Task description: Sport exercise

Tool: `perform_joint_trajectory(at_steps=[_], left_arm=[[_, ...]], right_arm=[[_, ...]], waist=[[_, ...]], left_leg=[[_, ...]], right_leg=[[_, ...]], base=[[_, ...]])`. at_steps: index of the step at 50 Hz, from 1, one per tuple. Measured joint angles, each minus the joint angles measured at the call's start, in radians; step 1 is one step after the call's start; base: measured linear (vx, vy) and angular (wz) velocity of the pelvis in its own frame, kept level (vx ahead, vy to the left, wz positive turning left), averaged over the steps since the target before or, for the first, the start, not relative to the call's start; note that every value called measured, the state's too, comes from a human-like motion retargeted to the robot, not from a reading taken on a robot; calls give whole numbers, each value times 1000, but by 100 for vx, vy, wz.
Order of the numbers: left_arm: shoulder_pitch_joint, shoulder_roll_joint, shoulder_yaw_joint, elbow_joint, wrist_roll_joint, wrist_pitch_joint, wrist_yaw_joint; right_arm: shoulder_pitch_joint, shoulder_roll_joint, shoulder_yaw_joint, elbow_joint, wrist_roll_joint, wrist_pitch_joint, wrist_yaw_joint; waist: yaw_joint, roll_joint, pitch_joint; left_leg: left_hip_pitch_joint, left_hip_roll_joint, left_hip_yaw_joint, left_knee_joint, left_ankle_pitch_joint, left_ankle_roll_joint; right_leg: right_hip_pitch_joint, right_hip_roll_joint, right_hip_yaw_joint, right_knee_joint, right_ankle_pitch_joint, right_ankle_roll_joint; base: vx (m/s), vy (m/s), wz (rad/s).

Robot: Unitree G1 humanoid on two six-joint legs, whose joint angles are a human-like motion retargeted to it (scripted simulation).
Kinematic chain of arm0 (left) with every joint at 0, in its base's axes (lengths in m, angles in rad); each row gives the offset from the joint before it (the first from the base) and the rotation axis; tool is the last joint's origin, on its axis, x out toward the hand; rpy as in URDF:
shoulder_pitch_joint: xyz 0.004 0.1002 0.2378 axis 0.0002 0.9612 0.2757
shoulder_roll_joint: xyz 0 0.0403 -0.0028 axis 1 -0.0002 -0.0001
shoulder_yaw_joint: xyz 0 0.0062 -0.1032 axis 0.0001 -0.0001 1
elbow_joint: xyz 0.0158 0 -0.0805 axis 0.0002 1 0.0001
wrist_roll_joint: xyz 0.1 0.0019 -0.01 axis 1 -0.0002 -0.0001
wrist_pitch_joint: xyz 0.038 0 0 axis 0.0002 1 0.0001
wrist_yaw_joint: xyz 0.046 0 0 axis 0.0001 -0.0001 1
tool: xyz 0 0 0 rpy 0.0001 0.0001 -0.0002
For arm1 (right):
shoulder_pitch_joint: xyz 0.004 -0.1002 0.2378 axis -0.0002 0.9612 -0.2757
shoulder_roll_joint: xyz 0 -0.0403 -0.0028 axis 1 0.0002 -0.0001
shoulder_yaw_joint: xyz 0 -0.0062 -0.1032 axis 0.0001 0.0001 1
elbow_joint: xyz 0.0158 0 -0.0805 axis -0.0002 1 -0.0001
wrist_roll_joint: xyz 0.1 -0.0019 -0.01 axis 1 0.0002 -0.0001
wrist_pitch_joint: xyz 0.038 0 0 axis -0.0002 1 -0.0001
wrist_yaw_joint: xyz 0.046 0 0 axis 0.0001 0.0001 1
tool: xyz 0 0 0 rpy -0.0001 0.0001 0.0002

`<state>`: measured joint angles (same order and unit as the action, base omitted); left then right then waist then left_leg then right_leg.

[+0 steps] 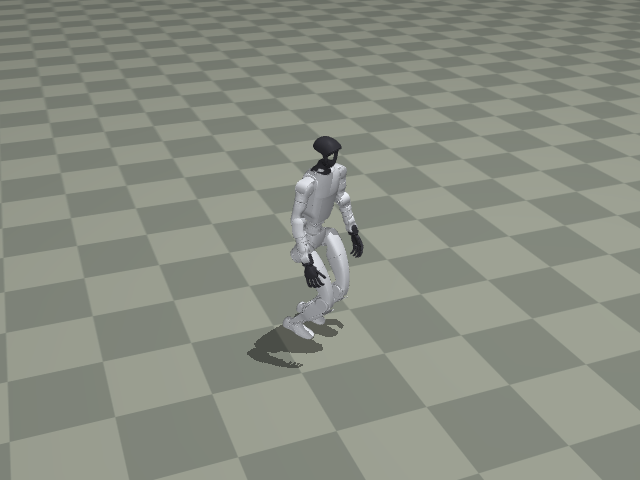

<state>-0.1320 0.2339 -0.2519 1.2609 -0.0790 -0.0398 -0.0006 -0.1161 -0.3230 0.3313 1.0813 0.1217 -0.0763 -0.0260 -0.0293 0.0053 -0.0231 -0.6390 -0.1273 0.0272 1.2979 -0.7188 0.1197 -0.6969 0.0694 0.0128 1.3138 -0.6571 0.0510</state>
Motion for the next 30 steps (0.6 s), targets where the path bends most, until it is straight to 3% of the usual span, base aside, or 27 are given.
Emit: perform_joint_trajectory(at_steps=[2, 6, 8, 12, 16, 21, 25, 30], left_arm=[[16, -2, 10, -17, -19, -1, -8], [50, -12, 19, -54, -45, 4, -43], [61, -16, 16, -72, -42, 6, -57], [68, -11, 4, -101, -26, 5, -77], [59, 1, -11, -122, 6, 1, -76], [15, 21, -40, -119, 35, 4, -55], [-39, 26, -66, -79, 63, 20, -28], [-68, 5, -94, 5, 90, 54, -28]], right_arm=[[13, 4, -13, -2, 16, 8, 6], [37, 2, -24, -14, 40, 30, 24], [43, -5, -23, -21, 45, 38, 30], [42, -15, -25, -23, 51, 39, 40], [31, -29, -29, -39, 56, 30, 38], [-4, -26, -40, -49, 61, 19, 29], [-43, -10, -42, -32, 50, 17, 11], [-61, 12, -47, 18, 57, 29, 15]], waist=[[0, -3, -11], [5, 1, -43], [5, 5, -60], [10, 10, -70], [9, 2, -62], [11, -17, -17], [14, -20, 39], [8, -16, 70]], left_leg=[[66, -2, -15, -101, 117, -36], [151, 19, -25, -304, 454, -131], [159, 27, -24, -361, 575, -159], [155, 13, -37, -378, 617, -168], [143, -16, -50, -333, 506, -129], [89, -46, -50, -141, 162, -31], [20, -50, -33, 41, -27, 13], [-36, -32, -4, 172, -116, 38]], right_leg=[[68, 4, 17, -106, 108, 34], [163, -35, 8, -300, 474, 103], [171, -46, 7, -351, 605, 132], [165, -61, 4, -352, 698, 150], [151, -69, 3, -287, 608, 128], [95, -75, -14, -75, 255, 63], [23, -91, -46, 118, 61, 3], [-42, -91, -56, 247, -12, -23]], base=[[17, 4, -49], [15, 4, -53], [9, 3, -39], [3, 3, -39], [-3, 1, -39], [-8, -2, -41], [-6, -4, -46], [2, -1, -45]])
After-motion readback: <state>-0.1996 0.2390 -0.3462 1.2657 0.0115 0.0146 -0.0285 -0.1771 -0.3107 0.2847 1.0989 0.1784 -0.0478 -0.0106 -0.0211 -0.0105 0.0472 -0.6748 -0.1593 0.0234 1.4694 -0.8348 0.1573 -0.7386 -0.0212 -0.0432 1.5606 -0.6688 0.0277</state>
